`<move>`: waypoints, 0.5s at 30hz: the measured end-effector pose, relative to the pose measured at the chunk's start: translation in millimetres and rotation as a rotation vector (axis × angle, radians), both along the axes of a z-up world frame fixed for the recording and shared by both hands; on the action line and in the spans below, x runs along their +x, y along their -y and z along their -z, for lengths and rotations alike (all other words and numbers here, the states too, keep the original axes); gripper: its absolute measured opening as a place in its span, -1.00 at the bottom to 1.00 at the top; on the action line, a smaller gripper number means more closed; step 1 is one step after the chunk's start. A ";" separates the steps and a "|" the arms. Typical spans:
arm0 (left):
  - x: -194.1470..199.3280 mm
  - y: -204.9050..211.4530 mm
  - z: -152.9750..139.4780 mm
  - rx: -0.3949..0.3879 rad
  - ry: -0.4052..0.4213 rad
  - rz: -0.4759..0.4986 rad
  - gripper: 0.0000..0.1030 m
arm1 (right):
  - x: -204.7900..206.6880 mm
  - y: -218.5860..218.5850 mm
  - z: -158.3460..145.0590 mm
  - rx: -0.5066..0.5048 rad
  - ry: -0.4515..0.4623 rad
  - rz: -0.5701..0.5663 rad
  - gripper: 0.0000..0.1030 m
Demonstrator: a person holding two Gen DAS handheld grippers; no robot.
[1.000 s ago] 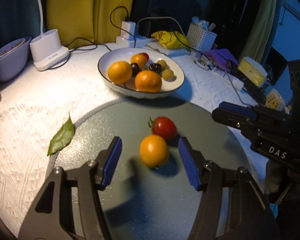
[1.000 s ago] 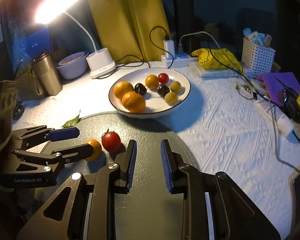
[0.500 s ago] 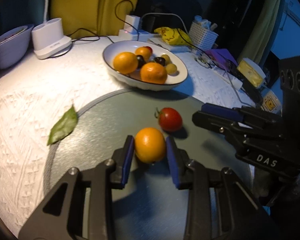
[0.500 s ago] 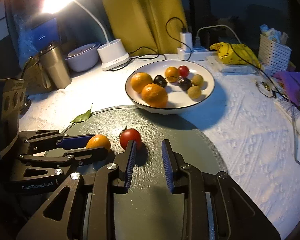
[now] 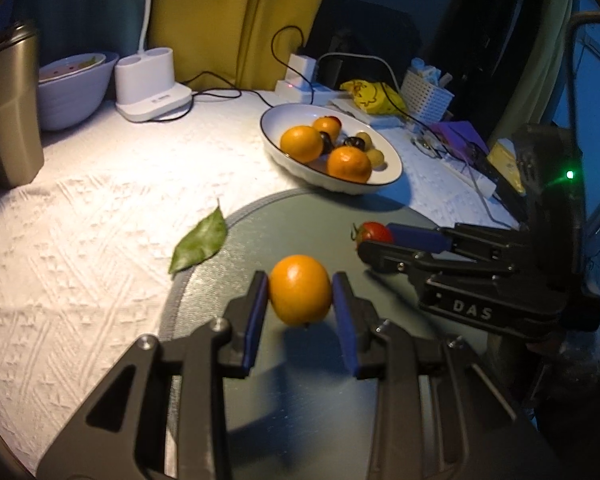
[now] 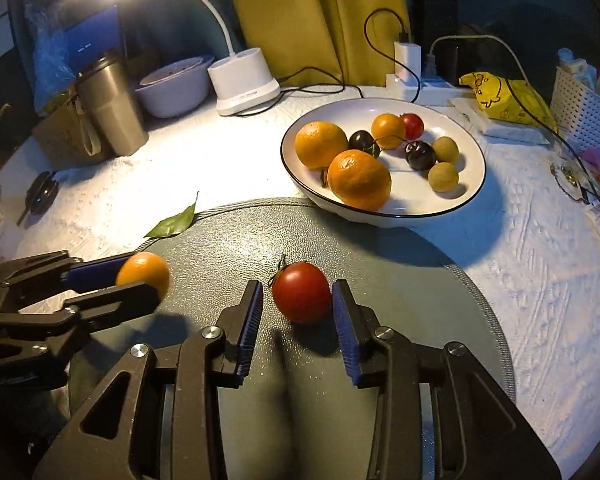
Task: Organize fruits
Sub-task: 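Grasp a red tomato with the right tool while the left tool grasps an orange, then lower the tomato into the plate with the right tool while the left tool releases its orange there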
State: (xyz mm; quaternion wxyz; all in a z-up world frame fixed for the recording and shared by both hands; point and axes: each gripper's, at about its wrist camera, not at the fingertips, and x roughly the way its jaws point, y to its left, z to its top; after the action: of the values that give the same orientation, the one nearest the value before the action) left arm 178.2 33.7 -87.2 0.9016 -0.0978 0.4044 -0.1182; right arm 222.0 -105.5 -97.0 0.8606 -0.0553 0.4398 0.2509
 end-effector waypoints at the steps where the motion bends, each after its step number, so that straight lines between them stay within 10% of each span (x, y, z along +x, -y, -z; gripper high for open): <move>1: 0.1 -0.5 -0.7 0.004 0.001 0.000 -0.35 | 1.7 -0.8 1.8 -0.002 -0.006 0.004 -0.26; 15: 7.9 7.9 -8.0 0.037 0.019 0.003 -0.35 | 0.8 0.6 -4.0 -0.019 0.022 -0.020 -0.35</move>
State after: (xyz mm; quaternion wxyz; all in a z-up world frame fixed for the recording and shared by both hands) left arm 186.1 25.7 -79.2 0.9069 -0.0793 0.3980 -0.1129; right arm 222.7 -106.0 -93.0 0.8622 -0.0704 0.4322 0.2546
